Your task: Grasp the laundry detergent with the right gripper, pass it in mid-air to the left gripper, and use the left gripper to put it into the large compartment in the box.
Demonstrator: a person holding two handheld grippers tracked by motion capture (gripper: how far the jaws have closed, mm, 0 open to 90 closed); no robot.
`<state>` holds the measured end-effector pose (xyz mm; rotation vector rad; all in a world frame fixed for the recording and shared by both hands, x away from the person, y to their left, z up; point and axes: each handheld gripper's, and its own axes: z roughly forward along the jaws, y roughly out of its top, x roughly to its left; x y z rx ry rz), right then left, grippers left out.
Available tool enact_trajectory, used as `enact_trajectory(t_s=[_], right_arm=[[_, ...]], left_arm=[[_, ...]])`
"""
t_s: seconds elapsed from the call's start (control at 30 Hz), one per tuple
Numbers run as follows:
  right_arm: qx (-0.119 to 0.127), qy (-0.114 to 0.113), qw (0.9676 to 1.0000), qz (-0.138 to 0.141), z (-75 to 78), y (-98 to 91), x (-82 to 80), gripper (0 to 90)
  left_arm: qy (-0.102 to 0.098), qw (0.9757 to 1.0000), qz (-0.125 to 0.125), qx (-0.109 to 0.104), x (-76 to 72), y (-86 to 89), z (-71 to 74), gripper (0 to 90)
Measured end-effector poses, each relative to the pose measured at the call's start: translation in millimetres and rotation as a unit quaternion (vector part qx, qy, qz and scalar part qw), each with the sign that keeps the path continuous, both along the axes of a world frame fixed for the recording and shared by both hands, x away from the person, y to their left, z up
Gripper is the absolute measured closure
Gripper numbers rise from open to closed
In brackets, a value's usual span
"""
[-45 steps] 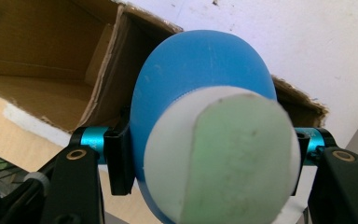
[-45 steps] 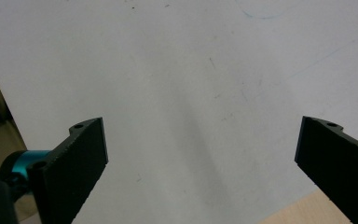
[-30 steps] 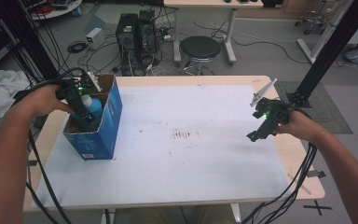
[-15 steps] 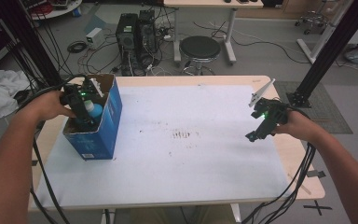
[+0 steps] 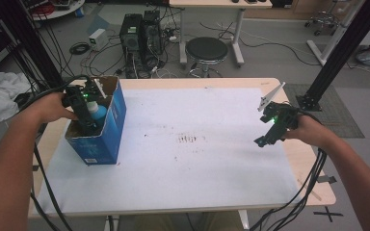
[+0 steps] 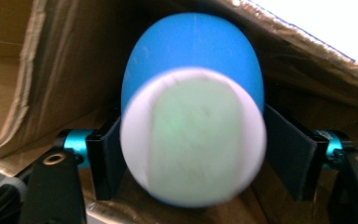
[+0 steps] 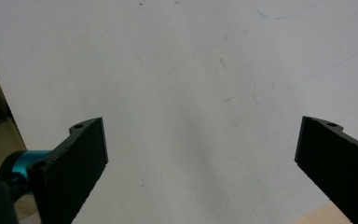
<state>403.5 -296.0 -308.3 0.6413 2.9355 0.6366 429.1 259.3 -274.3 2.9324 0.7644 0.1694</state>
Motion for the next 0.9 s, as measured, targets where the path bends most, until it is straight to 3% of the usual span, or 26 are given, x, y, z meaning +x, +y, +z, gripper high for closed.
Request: enact_trajectory(t_s=[0.3, 0.57, 0.67, 0.8, 0.9], right_arm=[[0.002, -0.004, 1.0, -0.001, 2.0, -1.2, -2.1, 1.4], [0.006, -0.008, 0.9999, -0.004, 5.1, -3.0, -5.4, 1.4], [0.008, -0.011, 0.9999, -0.004, 6.1, -3.3, -6.2, 1.4], [0.011, -0.011, 0.9999, -0.004, 8.0, -2.6, -6.9, 1.4], [0.01, -0.013, 0.9998, -0.006, 9.3, -2.8, -7.2, 1.4]], left_arm=[[-0.03, 0.9992, 0.013, -0.025, -6.2, 9.3, 16.1, 25.8], [-0.069, 0.9955, 0.026, -0.059, -20.2, 18.8, 46.4, 25.8], [-0.082, 0.9943, 0.031, -0.061, -26.7, 20.7, 56.9, 25.8], [-0.089, 0.9932, 0.036, -0.066, -36.1, 20.4, 69.5, 21.2], [-0.096, 0.9913, 0.041, -0.08, -44.2, 18.2, 82.3, 21.2]])
